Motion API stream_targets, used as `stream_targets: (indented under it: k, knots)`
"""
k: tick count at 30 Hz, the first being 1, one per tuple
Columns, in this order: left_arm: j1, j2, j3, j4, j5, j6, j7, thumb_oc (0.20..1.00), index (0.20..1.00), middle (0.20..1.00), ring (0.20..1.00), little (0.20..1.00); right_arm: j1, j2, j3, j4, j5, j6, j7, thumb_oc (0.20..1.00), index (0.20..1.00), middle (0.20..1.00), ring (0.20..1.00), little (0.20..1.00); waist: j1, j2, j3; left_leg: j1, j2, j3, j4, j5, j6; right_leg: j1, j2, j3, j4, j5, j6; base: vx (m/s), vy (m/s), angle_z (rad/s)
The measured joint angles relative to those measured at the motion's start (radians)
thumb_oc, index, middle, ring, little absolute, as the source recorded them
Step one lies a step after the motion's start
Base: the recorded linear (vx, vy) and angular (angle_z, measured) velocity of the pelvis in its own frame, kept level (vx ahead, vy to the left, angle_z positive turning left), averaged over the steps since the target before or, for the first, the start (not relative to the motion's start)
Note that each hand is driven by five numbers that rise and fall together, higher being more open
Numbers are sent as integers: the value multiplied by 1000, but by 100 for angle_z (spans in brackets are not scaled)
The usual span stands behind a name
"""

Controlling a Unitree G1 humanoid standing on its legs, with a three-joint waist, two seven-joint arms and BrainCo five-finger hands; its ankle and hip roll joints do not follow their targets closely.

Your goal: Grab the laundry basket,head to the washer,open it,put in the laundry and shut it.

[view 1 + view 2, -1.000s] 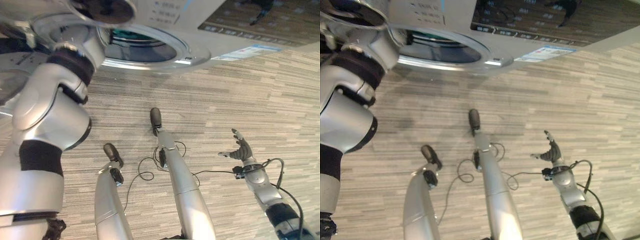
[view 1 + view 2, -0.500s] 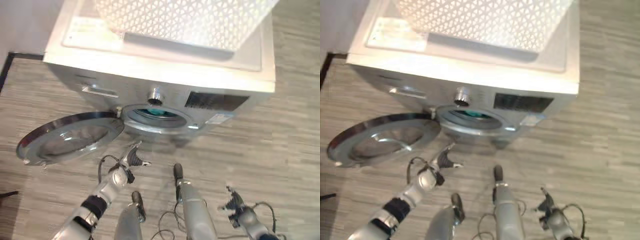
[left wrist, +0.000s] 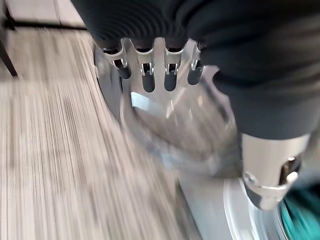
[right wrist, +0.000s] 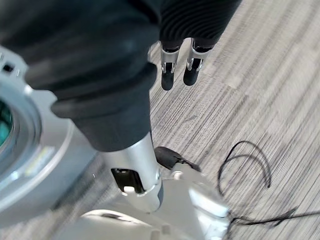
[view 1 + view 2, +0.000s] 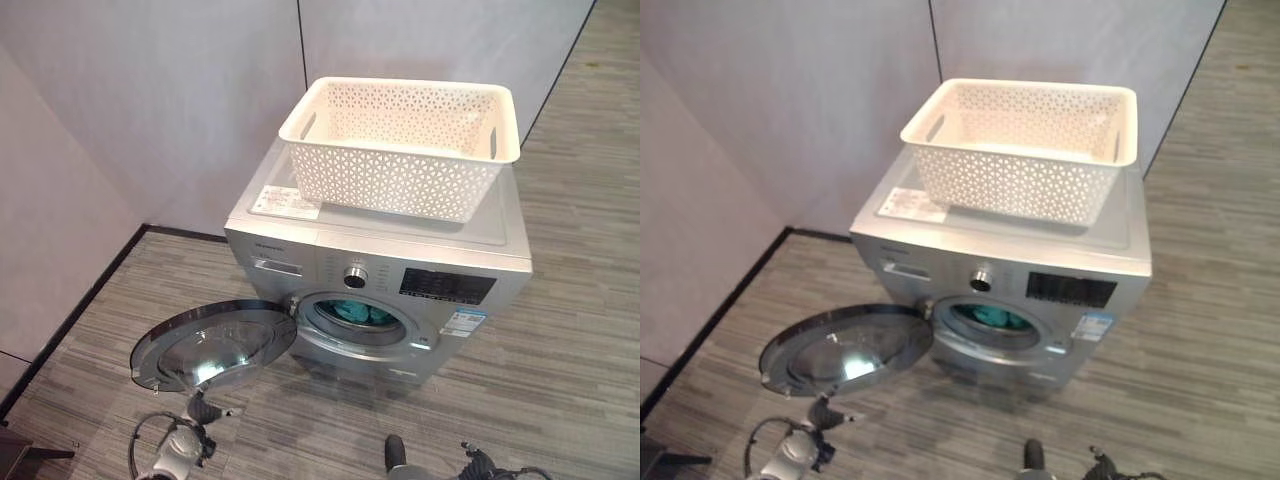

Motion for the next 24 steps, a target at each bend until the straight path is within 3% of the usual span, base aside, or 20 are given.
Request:
stream_targets:
  k: [2,5,7,12,16,24]
  knots:
    - [-99,155,50,74,-21,13,14,1000,1000,1000,1000,1000,9,-27,32,-30,-31,-2,14,1000,1000,1000,1000,1000,0,-13,-11,-6,0,-1,0,4,-3,-4,-2,-3,0,2,0,-85,-21,3]
    - [-278,269,39,127,-86,14,28,1000,1000,1000,1000,1000,30,-59,77,-53,-31,-4,21,1000,1000,1000,1000,1000,4,-34,-33,-91,-11,-45,0,27,-6,-66,-15,-31,9,11,-2,-139,-49,29]
    - [-316,282,39,129,-89,13,32,1000,1000,1000,1000,1000,28,-59,82,-53,-31,-7,22,1000,1000,1000,1000,1000,6,-46,-26,-112,-11,-50,1,36,-10,-86,-14,-33,9,19,-5,-120,-46,25]
    - [-622,316,5,170,-212,11,73,1000,1000,1000,1000,1000,-83,-53,196,-55,-30,-10,25,1000,1000,1000,1000,1000,-1,-157,68,-306,4,-99,48,72,-38,-230,-8,-77,9,51,-40,-135,-27,24]
    - [-768,321,-27,297,-314,26,72,1000,1000,1000,1000,1000,-180,-56,220,-100,-25,-11,13,1000,1000,1000,1000,1000,-34,-223,153,-427,11,-108,90,85,-47,-329,0,-80,10,82,-61,-66,-26,6]
    - [-893,369,-41,294,-322,38,102,1000,1000,1000,1000,1000,-252,-68,290,-258,11,-48,-6,1000,1000,1000,1000,1000,-41,-259,232,-521,41,-133,148,71,-68,-388,29,-74,10,93,-74,1,-43,5]
